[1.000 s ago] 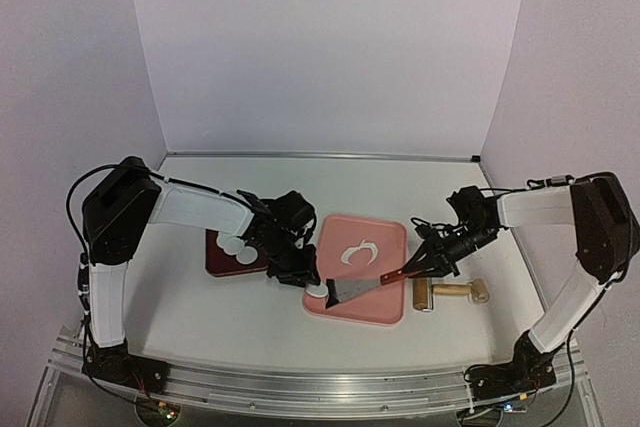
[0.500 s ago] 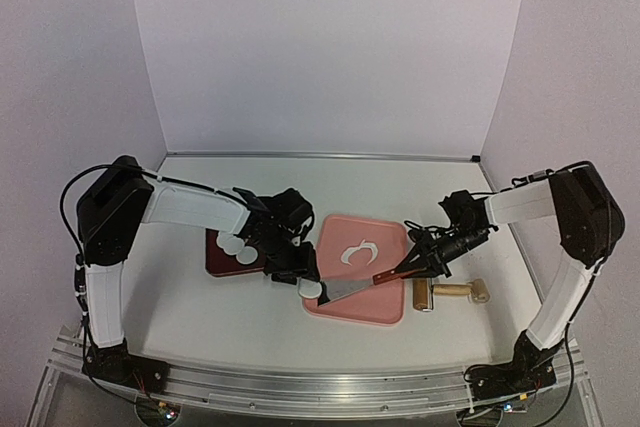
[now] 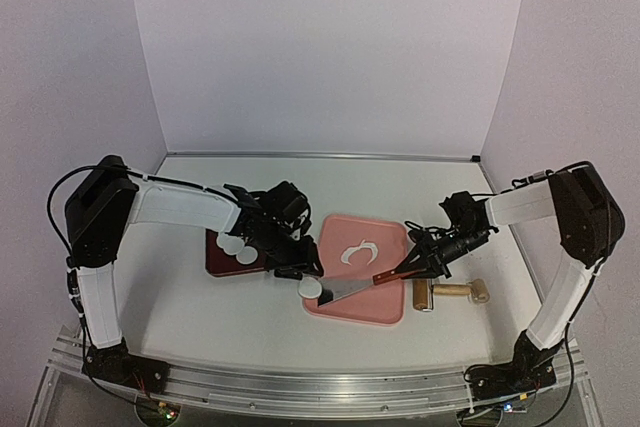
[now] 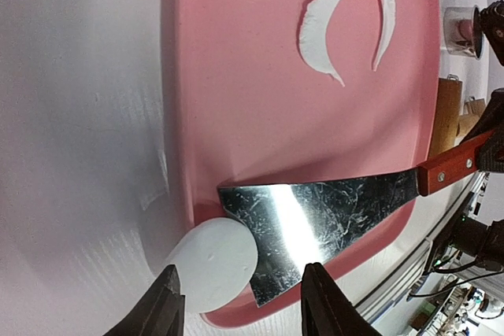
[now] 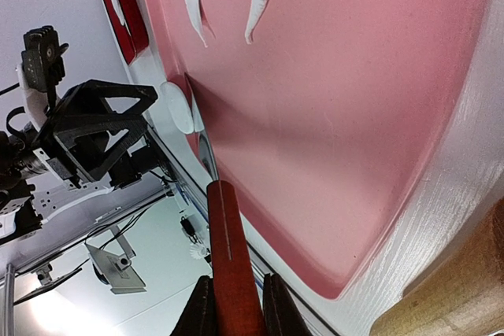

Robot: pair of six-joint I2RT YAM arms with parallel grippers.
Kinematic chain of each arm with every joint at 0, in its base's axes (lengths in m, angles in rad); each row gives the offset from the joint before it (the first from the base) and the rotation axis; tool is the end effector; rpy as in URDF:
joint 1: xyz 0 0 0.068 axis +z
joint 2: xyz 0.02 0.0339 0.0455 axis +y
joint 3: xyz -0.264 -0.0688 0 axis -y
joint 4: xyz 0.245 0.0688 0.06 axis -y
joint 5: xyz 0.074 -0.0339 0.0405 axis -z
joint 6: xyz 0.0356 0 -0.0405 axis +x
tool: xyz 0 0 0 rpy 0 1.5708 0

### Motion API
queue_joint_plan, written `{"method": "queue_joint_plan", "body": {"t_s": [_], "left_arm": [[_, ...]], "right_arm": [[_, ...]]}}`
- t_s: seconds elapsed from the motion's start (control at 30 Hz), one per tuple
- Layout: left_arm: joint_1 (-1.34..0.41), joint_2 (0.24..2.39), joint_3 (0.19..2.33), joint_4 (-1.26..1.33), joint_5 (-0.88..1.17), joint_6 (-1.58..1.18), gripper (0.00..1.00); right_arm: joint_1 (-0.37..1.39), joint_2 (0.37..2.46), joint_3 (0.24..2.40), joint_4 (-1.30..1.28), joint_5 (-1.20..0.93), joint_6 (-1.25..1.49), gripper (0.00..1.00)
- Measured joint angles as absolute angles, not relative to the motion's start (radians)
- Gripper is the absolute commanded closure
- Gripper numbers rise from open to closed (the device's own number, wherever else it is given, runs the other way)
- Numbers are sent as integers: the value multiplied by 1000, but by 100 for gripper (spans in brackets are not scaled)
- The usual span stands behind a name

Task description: Roll out the dumpling wrappers from the dough

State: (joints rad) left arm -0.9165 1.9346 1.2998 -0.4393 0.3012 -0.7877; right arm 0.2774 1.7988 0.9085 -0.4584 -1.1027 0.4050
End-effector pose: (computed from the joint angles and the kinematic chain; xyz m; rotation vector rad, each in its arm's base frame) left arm 0.2340 -0.3224 0.1683 0.2998 2.9043 -0.8483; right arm 0.2801 0.1128 0.1301 0.0118 -2.5302 -1.5570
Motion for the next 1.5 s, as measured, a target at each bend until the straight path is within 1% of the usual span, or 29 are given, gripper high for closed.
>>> {"method": "queue_joint_plan", "body": {"t_s": [0.13,0.3,0.43,0.67,0.93,1.2,1.5], "left_arm": [[-916,1937,1300,-434,316,-786,54],[-917,1936,1298,-440,281,-814,47],[-914,1935,1275,-448,257,-847,39],[-904,1935,1248,-427,295,-864,30],[-893,1949,1226,-331,399,-864,29],[-893,1965,1225,-323,426,-866,28],[-893,1925,1153,-214,464,-869,28]], "right_arm": [[276,1799,908,-457,-1103,405,100],[276,1799,908,-456,-1103,404,100],[275,1799,908,-456,-1103,401,100],[275,1799,908,-456,-1103,397,100],[275,1799,908,-456,-1103,395,100],[275,1799,908,-456,-1103,394,100],[274,1799,908,-455,-1103,393,100]]}}
